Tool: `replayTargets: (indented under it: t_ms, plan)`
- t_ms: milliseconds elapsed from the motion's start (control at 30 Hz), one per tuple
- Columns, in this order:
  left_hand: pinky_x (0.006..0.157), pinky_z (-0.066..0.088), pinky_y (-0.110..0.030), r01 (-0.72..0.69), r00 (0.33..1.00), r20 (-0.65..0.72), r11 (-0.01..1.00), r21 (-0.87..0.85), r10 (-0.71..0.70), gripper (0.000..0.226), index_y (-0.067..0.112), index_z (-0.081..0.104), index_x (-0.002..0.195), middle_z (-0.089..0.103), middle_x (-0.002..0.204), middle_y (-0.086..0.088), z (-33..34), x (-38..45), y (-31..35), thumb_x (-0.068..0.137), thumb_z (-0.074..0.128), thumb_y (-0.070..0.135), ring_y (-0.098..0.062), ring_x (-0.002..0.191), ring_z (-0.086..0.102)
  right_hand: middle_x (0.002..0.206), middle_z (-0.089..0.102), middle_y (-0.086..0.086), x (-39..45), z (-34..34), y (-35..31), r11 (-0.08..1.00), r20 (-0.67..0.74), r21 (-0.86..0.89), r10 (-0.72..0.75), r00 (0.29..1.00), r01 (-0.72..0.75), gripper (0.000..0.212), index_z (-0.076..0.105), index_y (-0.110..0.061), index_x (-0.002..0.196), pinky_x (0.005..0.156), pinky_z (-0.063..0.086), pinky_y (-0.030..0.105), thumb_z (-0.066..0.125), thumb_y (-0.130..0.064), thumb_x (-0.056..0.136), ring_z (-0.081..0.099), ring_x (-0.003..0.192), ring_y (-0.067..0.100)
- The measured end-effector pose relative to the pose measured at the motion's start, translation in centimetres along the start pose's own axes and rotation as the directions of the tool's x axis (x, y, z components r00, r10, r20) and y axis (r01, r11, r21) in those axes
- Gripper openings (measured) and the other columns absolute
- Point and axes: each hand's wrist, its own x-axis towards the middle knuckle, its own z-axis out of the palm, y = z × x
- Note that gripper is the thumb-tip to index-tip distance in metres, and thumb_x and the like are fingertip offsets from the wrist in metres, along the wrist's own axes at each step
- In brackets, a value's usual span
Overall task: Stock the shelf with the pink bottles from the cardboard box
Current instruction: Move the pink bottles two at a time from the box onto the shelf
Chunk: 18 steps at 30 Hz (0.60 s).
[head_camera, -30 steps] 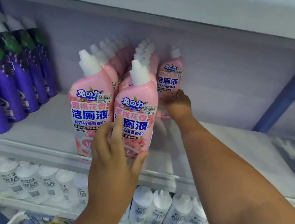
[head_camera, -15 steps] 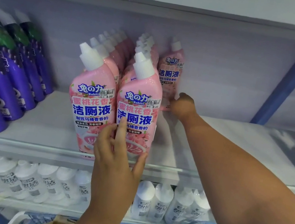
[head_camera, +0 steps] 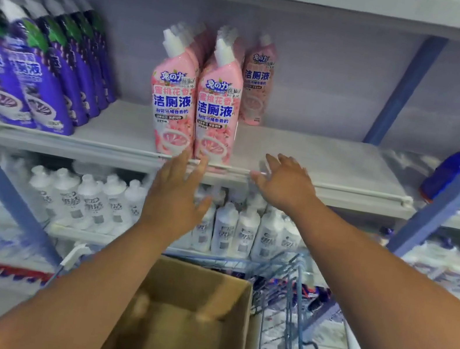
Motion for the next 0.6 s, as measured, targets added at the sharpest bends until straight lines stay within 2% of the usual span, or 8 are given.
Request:
replayTargets:
  t_ms: [100, 267, 367, 500, 600]
  plan:
    - [0.122, 0.020, -0.048, 0.046, 0.995, 0.085, 0.998, 0.048, -0.050, 0.073, 0.027, 0.031, 0.156, 0.017, 0.166, -0.009, -1.1, -4.3, 0.6, 0.094, 0.056, 0.054, -0.033, 0.152, 0.014, 0.166, 0.014, 0.010, -5.7, 1.0, -0.4, 0.998, -0.007, 0.015, -0.062, 0.998, 0.062, 0.070, 0.021, -0.020, 0.158, 0.122, 0.014, 0.050, 0.034, -0.058, 0.100, 0.010, 0.153, 0.031]
    - [0.122, 0.016, -0.042, 0.108, 0.971, 0.206, 0.991, 0.080, -0.122, 0.068, 0.030, 0.031, 0.156, 0.015, 0.167, -0.004, -1.9, -12.3, 1.1, 0.096, 0.053, 0.052, -0.028, 0.153, 0.010, 0.166, 0.015, 0.011, -15.5, 5.6, -1.3, 0.987, 0.006, 0.059, -0.153, 0.988, 0.152, 0.075, 0.017, -0.019, 0.159, 0.122, 0.019, 0.046, 0.039, -0.058, 0.099, 0.011, 0.153, 0.030]
    - [0.122, 0.021, -0.043, 0.112, 0.955, 0.264, 0.988, 0.110, -0.138, 0.066, 0.032, 0.037, 0.154, 0.018, 0.166, -0.005, -1.2, -16.0, 0.0, 0.094, 0.052, 0.056, -0.027, 0.153, 0.012, 0.168, 0.007, 0.006, -19.4, 9.4, -1.9, 0.982, 0.143, 0.124, -0.158, 0.977, 0.141, 0.074, 0.012, -0.023, 0.160, 0.124, 0.012, 0.047, 0.037, -0.058, 0.099, 0.002, 0.154, 0.028]
    - [0.123, 0.019, -0.046, 0.113, 0.906, 0.388, 0.980, 0.162, -0.169, 0.068, 0.037, 0.031, 0.154, 0.013, 0.167, 0.000, 1.0, -19.3, -1.6, 0.093, 0.049, 0.062, -0.027, 0.153, 0.008, 0.168, 0.006, 0.005, -22.1, 14.9, -3.0, 0.984, 0.249, 0.063, -0.178, 0.952, 0.168, 0.076, 0.008, -0.023, 0.160, 0.124, 0.012, 0.047, 0.034, -0.060, 0.099, 0.002, 0.154, 0.027]
    - [0.123, 0.016, -0.043, 0.111, 0.858, 0.479, 0.978, 0.179, -0.185, 0.068, 0.039, 0.028, 0.155, 0.007, 0.168, 0.002, 3.5, -20.9, -3.5, 0.094, 0.047, 0.061, -0.023, 0.154, 0.005, 0.168, 0.004, 0.005, -22.9, 18.5, -4.0, 0.985, 0.352, 0.044, -0.170, 0.920, 0.165, 0.075, 0.005, -0.023, 0.160, 0.124, 0.013, 0.045, 0.034, -0.057, 0.100, 0.000, 0.155, 0.025]
